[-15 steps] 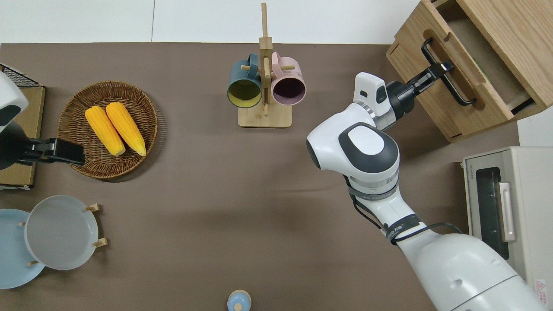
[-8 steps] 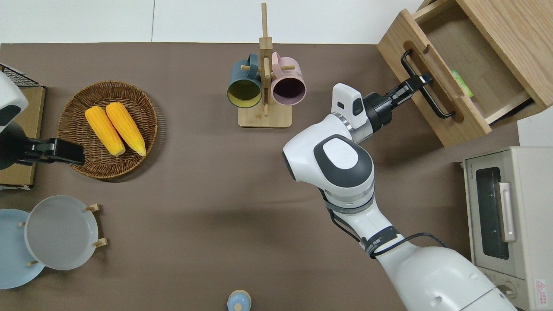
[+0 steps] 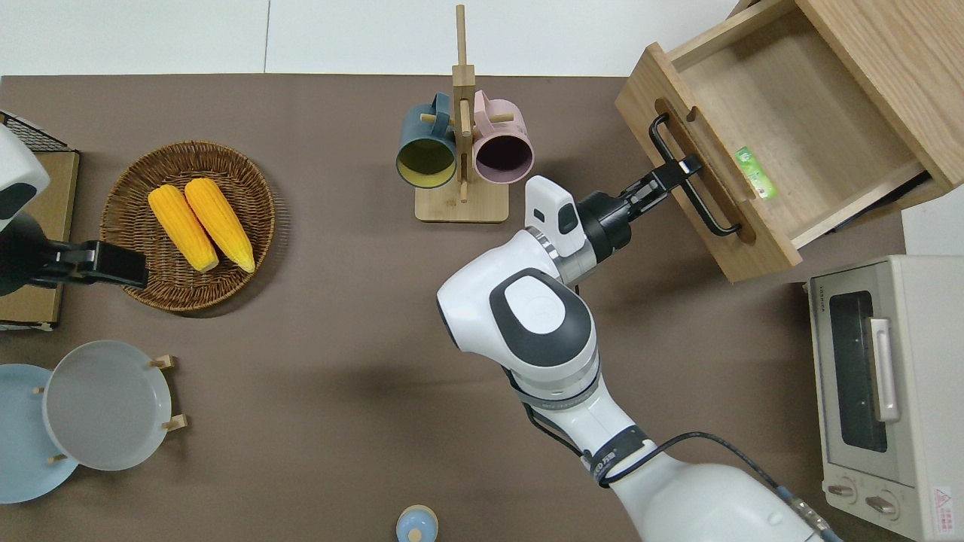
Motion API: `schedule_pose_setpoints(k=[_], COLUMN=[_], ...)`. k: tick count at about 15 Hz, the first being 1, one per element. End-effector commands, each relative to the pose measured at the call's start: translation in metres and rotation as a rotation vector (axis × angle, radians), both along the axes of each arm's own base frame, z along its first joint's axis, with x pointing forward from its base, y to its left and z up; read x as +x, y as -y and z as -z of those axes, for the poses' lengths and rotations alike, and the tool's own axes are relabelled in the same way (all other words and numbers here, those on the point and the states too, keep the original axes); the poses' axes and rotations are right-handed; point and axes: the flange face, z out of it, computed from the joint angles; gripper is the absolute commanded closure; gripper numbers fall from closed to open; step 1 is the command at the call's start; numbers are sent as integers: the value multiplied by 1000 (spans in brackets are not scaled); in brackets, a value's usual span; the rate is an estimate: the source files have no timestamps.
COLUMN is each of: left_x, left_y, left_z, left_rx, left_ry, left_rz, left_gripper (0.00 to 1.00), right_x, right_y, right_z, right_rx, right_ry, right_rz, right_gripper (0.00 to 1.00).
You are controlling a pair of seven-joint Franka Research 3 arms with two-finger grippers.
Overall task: Slide drawer open with right arm
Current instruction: 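Pull the drawer handle toward the robot with the right gripper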
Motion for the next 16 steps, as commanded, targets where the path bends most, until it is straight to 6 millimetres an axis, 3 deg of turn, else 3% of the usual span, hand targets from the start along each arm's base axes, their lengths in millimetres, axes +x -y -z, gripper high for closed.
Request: schedule_pose_setpoints(k=[1,6,14,16], left_x=[2,2,2,2], left_y=[-1,-1,-1,-1], left_z=[-3,-4,-3,-4], left_rx=[16,16,16,16], left_ry=[-6,-5,-6,-5], left_rz=[12,12,12,12], left_gripper=[7,7,7,7], right_x=[-15,-31,-28,-26], right_y=[-49,-66,-64,-62], right_z=[-8,-7,3,10], right_rx=[19,-3,-29,-40], right_ry=[-11,-13,-27,-32], right_rz=[-69,-48,-52,-48], right_gripper=[1000,1000,1000,849])
